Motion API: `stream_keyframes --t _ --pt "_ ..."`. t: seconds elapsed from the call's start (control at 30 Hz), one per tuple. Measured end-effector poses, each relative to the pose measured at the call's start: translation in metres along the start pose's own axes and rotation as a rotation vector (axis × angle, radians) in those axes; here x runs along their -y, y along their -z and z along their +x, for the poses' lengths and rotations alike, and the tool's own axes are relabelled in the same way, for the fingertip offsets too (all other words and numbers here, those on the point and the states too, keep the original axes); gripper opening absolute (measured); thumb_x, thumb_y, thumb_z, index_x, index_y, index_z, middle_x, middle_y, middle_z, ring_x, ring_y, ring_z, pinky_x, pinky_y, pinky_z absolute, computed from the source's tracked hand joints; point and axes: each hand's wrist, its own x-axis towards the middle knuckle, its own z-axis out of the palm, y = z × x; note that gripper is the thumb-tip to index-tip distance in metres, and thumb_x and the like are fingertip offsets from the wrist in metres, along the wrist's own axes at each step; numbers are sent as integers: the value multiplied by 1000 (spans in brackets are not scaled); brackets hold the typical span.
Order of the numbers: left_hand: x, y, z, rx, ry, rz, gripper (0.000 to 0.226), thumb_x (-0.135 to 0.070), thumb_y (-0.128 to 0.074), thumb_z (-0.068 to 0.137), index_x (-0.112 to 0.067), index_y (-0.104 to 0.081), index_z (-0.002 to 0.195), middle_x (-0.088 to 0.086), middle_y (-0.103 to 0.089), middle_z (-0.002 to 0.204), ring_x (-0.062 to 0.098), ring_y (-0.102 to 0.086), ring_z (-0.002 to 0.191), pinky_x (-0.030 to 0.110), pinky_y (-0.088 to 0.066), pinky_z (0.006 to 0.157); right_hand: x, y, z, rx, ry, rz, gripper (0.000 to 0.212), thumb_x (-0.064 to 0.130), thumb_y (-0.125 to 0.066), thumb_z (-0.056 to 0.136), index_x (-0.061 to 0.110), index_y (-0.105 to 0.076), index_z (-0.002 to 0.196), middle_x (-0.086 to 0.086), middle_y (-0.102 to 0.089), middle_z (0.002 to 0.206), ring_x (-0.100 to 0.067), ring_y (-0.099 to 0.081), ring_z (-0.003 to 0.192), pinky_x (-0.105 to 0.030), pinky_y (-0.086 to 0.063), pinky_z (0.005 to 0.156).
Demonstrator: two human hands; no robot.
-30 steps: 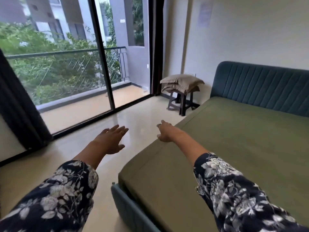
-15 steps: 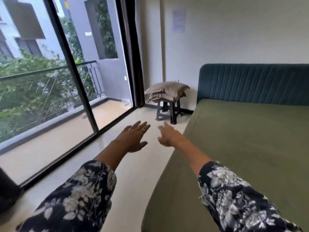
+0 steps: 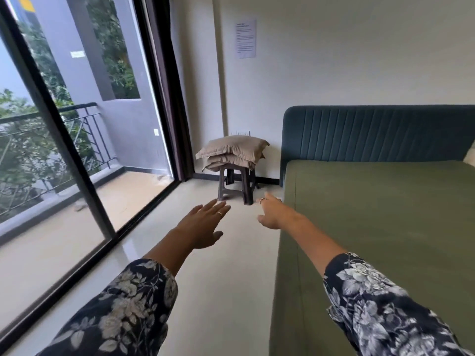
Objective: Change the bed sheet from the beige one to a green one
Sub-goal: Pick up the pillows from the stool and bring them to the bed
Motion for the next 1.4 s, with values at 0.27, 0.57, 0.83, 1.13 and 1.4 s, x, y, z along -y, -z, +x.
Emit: stream_keyframes --t 0.27,0.57,0.83,1.13,1.4 --pt "138 -11 105 -45 50 -11 70 -39 -42 99 -18 -3 153 -1 -2 161 16 -1 148 35 -12 119 38 26 145 -37 -54 56 59 21 -45 97 10 -21 151 -9 2 161 -31 -15 146 -41 -24 114" --pt "270 -38 234 -40 32 6 72 -39 -44 98 -19 -2 154 -2 0 161 17 1 148 36 -11 119 63 30 306 -28 -95 -22 55 20 -46 97 6 -28 147 -11 -1 160 -30 -15 145 -41 -25 112" --pt "386 -74 367 5 54 -54 70 -36 -44 98 -18 -5 153 -3 -1 161 17 2 148 40 -9 119 76 42 464 -16 -143 21 59 23 -46 98 7 -22 150 -9 -3 160 -31 -16 145 -42 -25 112" --pt "443 -98 531 -14 -4 -119 70 -34 -45 98 -19 -5 154 -4 -1 161 16 2 148 39 -9 118 30 47 629 8 -175 18 61 36 -42 99 7 -23 150 -9 -10 159 -31 -20 143 -45 -26 114" --pt "478 -101 731 16 51 -133 70 -36 -45 97 -19 -7 153 -4 -3 161 17 1 148 40 -10 118 -68 74 802 87 -177 -95 50 29 -44 98 3 -38 140 -14 -25 151 -35 -35 135 -45 -35 107"
